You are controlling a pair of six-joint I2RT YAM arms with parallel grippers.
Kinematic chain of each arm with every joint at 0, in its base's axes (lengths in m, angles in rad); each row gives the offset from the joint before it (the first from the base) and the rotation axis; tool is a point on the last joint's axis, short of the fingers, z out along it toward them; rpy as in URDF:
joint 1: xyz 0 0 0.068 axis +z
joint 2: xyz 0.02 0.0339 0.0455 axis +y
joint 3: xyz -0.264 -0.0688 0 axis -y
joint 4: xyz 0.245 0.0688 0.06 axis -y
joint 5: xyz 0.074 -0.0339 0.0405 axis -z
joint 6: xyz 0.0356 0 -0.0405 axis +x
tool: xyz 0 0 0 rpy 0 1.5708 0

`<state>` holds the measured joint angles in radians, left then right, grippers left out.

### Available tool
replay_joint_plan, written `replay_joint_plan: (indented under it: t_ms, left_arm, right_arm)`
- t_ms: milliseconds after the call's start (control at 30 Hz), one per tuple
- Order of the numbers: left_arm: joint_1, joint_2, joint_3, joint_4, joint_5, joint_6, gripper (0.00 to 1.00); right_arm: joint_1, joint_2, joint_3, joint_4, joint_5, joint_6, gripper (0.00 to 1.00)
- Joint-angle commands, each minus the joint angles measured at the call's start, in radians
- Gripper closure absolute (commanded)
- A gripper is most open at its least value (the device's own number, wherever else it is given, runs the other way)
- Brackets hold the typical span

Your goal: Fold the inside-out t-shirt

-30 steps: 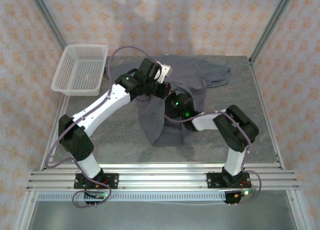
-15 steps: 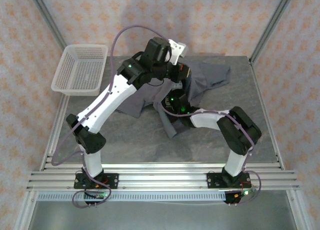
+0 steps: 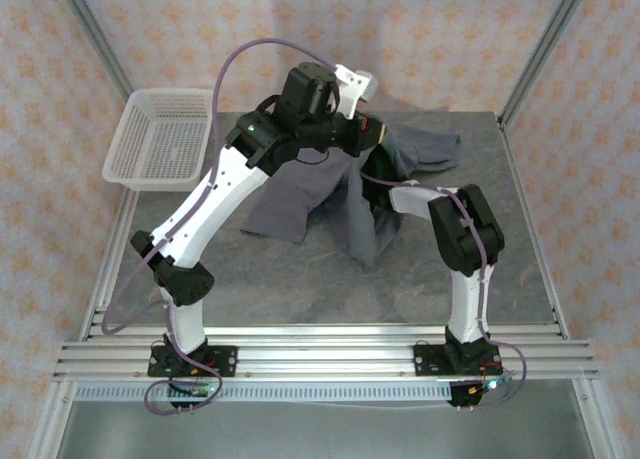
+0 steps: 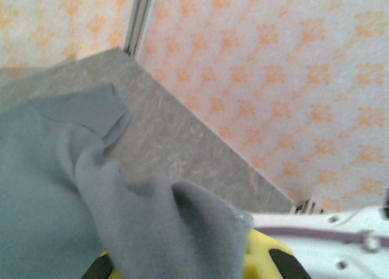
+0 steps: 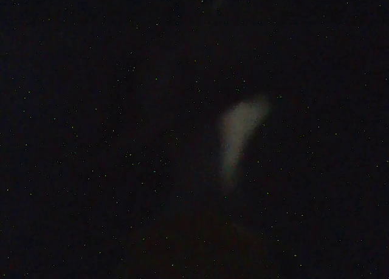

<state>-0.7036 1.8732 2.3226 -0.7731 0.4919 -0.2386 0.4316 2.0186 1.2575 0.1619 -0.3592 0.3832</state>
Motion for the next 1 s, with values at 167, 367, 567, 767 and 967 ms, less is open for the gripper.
replay_joint_plan:
  t_ms: [167, 367, 567, 767, 967]
  left_arm:
    - [-0.036, 0.082, 0.159, 0.029, 0.130, -0.061, 1.00]
    - [-0.080, 0.103, 0.270, 0.128, 0.269, -0.100, 1.00]
    - [-0.110, 0.087, 0.286, 0.030, 0.157, 0.053, 1.00]
    - [-0.135, 0.076, 0.283, 0.000, 0.273, 0.155, 1.00]
    - [-0.200, 0.081, 0.315, -0.055, 0.270, 0.305, 1.00]
  right_arm:
    - [0.001, 0.038, 0.351, -0.372, 0.074, 0.048, 0.98]
    - [0.001, 0.191, 0.497, -0.528, 0.095, 0.008, 0.97]
    - [0.018, 0.209, 0.498, -0.701, 0.167, -0.109, 0.81]
    - [0.024, 0.215, 0.508, -0.864, 0.255, -0.211, 0.26]
    - [0.054, 0.282, 0.573, -0.945, 0.265, -0.245, 0.01]
